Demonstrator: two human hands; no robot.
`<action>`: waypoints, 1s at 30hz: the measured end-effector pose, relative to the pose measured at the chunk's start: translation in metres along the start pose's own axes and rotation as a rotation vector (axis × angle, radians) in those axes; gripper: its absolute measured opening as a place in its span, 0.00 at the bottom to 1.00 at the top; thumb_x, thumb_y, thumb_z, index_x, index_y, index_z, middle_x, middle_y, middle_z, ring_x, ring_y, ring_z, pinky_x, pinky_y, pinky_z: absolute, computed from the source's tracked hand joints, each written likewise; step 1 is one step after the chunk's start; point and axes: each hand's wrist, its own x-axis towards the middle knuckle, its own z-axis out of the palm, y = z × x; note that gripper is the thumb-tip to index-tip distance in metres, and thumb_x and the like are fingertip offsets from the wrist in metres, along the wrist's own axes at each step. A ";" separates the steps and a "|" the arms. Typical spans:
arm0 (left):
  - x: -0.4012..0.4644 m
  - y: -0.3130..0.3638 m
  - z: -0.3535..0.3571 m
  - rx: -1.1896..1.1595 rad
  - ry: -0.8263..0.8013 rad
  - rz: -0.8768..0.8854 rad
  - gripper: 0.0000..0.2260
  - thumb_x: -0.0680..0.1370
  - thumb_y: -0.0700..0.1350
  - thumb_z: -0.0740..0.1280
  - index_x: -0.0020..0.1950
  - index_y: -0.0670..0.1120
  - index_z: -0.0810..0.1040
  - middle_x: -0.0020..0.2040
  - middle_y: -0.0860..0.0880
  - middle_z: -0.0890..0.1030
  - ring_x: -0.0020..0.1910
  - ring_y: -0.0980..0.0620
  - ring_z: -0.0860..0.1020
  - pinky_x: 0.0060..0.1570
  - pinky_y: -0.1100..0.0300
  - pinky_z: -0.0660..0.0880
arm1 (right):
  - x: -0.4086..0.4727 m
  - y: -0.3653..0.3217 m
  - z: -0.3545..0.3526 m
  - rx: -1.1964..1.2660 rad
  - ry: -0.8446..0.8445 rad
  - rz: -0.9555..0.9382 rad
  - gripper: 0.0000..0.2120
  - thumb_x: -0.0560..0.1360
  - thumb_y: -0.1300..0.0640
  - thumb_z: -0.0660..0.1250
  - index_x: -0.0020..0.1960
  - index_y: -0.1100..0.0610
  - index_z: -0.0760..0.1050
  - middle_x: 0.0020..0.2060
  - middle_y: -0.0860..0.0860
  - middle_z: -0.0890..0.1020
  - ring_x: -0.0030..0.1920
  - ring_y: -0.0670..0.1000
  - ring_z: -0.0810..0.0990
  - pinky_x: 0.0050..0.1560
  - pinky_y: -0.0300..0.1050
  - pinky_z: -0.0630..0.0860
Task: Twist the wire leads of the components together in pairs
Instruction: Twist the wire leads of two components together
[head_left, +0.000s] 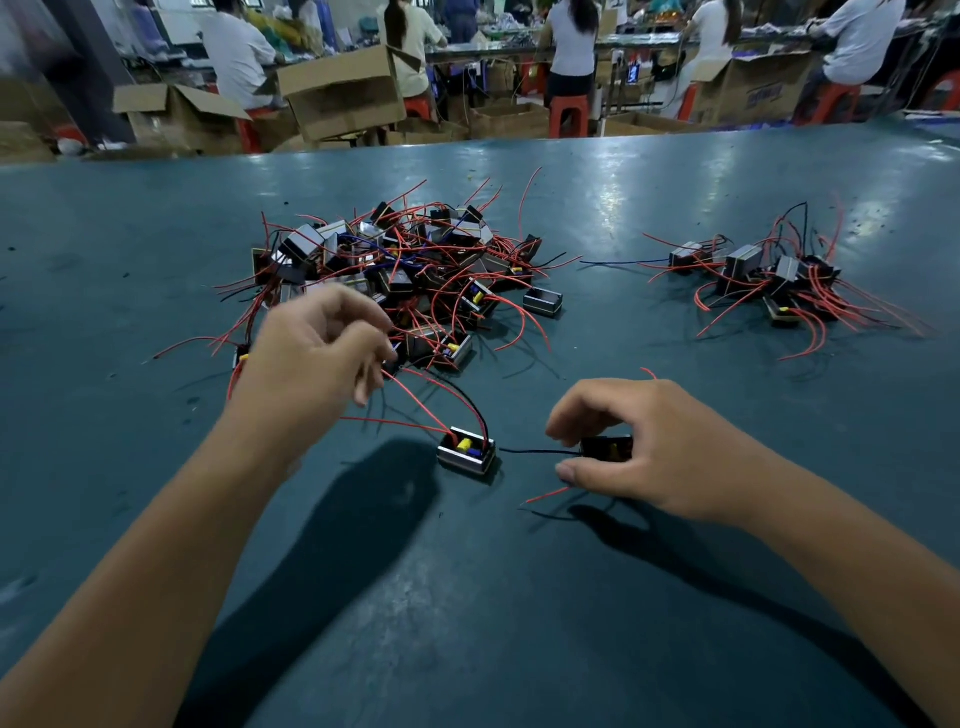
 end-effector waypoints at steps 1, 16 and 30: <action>-0.001 -0.001 0.000 0.042 -0.113 -0.063 0.10 0.75 0.29 0.64 0.45 0.43 0.79 0.35 0.46 0.83 0.28 0.50 0.75 0.26 0.59 0.73 | 0.000 0.000 0.001 -0.002 0.004 -0.003 0.08 0.72 0.56 0.76 0.49 0.49 0.79 0.42 0.38 0.82 0.47 0.39 0.80 0.49 0.26 0.70; -0.020 -0.016 0.048 -0.053 -0.470 -0.118 0.29 0.76 0.40 0.72 0.74 0.47 0.63 0.44 0.45 0.86 0.36 0.52 0.78 0.33 0.65 0.74 | 0.001 0.007 -0.006 -0.109 0.022 0.001 0.04 0.73 0.57 0.73 0.42 0.50 0.79 0.39 0.40 0.81 0.44 0.41 0.80 0.47 0.27 0.68; -0.017 -0.017 0.032 0.054 -0.648 -0.020 0.04 0.75 0.45 0.74 0.48 0.52 0.85 0.50 0.46 0.86 0.51 0.40 0.83 0.59 0.43 0.78 | 0.002 0.015 -0.008 -0.116 0.129 0.091 0.06 0.76 0.56 0.70 0.43 0.47 0.76 0.37 0.42 0.82 0.42 0.41 0.81 0.45 0.35 0.74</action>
